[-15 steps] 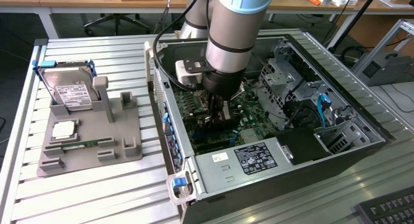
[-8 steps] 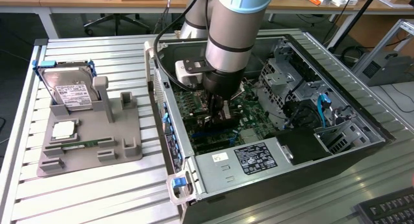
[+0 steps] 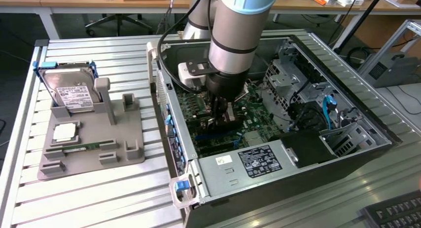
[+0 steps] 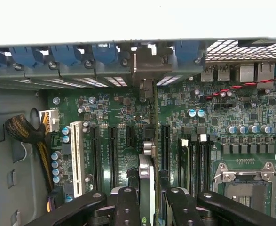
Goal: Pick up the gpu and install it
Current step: 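Insert the gpu into the slot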
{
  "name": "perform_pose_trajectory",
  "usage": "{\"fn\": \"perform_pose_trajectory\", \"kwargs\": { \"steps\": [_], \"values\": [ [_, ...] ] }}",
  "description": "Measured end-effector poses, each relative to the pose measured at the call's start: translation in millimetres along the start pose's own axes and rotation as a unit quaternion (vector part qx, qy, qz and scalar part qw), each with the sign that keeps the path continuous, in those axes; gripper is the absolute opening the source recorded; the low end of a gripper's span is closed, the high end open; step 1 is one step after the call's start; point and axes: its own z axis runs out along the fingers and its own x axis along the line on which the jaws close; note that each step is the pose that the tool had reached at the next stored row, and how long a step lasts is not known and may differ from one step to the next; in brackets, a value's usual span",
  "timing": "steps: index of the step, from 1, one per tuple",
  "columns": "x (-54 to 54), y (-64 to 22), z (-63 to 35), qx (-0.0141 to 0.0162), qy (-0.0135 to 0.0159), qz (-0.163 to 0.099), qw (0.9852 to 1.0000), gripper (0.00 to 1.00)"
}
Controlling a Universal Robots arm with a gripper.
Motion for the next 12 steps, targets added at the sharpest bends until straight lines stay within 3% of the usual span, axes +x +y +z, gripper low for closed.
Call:
{"fn": "perform_pose_trajectory", "kwargs": {
  "steps": [12],
  "values": [
    [-1.0, 0.3, 2.2, 0.0002, -0.0002, -0.001, 1.0, 0.27]
  ]
}}
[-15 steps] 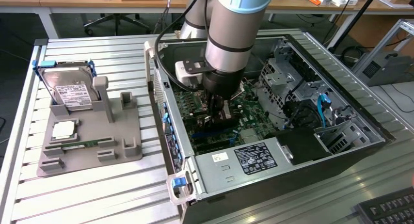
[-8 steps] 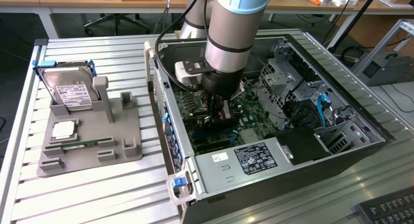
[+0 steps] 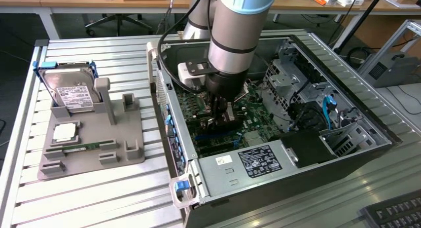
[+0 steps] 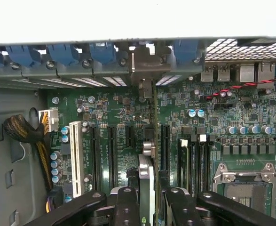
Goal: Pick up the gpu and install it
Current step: 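Insert the gpu into the slot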
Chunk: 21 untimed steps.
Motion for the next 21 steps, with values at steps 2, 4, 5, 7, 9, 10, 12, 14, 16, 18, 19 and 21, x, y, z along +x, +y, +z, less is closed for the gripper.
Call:
{"fn": "perform_pose_trajectory", "kwargs": {
  "steps": [2, 4, 5, 7, 9, 10, 12, 14, 16, 18, 19, 21],
  "values": [
    [0.0, 0.2, -0.1, 0.0002, -0.0001, 0.0, 1.0, 0.27],
    [0.0, 0.3, -0.5, 0.0004, -0.0001, 0.0, 1.0, 0.27],
    [0.0, 0.4, -0.8, 0.0004, -0.0001, 0.0, 1.0, 0.27],
    [0.0, 0.6, -1.6, 0.0006, -0.0002, 0.0, 1.0, 0.27],
    [0.0, 0.6, -2.0, 0.0008, -0.0003, 0.0, 1.0, 0.27],
    [0.0, 0.6, -2.2, 0.0007, -0.0002, 0.0, 1.0, 0.27],
    [0.0, 0.6, -2.4, 0.0007, -0.0001, -0.004, 1.0, 0.27],
    [0.0, 0.6, -2.4, 0.0007, -0.0001, -0.008, 1.0, 0.27],
    [0.0, 0.6, -2.4, 0.0008, -0.0001, -0.011, 0.9999, 0.27],
    [0.0, 0.9, -2.7, 0.001, -0.0001, -0.013, 0.9999, 0.27],
    [0.0, 1.1, -3.0, 0.0011, -0.0002, -0.013, 0.9999, 0.27],
    [0.0, 1.4, -3.8, 0.0013, -0.0003, -0.013, 0.9999, 0.27]
  ]
}}
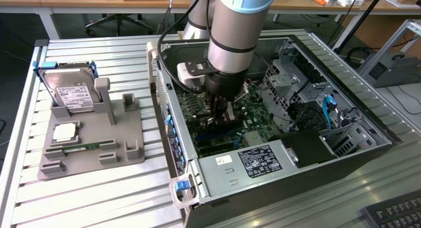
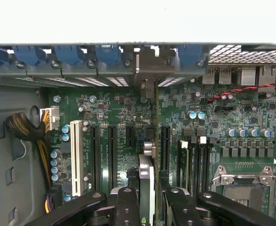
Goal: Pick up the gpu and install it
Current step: 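Insert the gpu into the slot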
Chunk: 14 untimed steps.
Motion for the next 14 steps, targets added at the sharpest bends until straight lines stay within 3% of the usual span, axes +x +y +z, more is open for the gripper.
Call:
{"fn": "perform_pose_trajectory", "kwargs": {
  "steps": [14],
  "values": [
    [0.5, 0.2, 0.5, -0.0002, 0.0013, 0.006, 1.0, 0.27]
  ]
}}
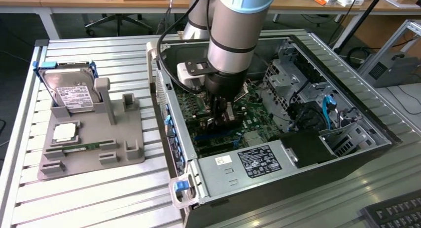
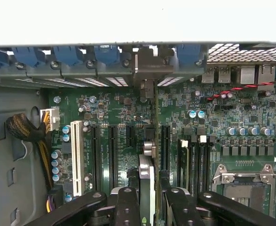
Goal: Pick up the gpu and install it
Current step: 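Insert the gpu into the slot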
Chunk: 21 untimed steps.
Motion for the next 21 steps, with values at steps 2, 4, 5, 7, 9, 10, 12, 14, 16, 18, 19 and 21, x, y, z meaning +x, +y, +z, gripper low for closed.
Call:
{"fn": "perform_pose_trajectory", "kwargs": {
  "steps": [2, 4, 5, 7, 9, 10, 12, 14, 16, 18, 19, 21],
  "values": [
    [0.0, 0.0, 0.7, 0.0, 0.0001, 0.0, 1.0, 0.27],
    [0.0, 0.0, 1.8, -0.0002, 0.0003, 0.0, 1.0, 0.27],
    [0.0, 0.0, 2.8, -0.0002, 0.0003, 0.0, 1.0, 0.27],
    [-0.1, 0.0, 3.4, 0.0, -0.0002, 0.0, 1.0, 0.27],
    [-0.1, -0.1, 2.7, 0.0001, -0.0002, 0.0, 1.0, 0.27],
    [-0.1, -0.1, 2.0, 0.0003, -0.0005, 0.0, 1.0, 0.27],
    [0.0, -0.2, -1.4, 0.0001, -0.0001, 0.0, 1.0, 0.27],
    [0.0, -0.2, -3.6, 0.0, -0.0002, 0.0, 1.0, 0.27],
    [0.1, -0.1, -3.5, 0.0, 0.0, 0.0, 1.0, 0.27],
    [0.0, -0.1, -2.2, -0.0001, -0.0001, 0.0, 1.0, 0.27],
    [0.0, -0.1, -1.8, -0.0001, 0.0, 0.0, 1.0, 0.27],
    [0.1, -0.1, -1.6, -0.0002, 0.0001, 0.0, 1.0, 0.27]
  ]
}}
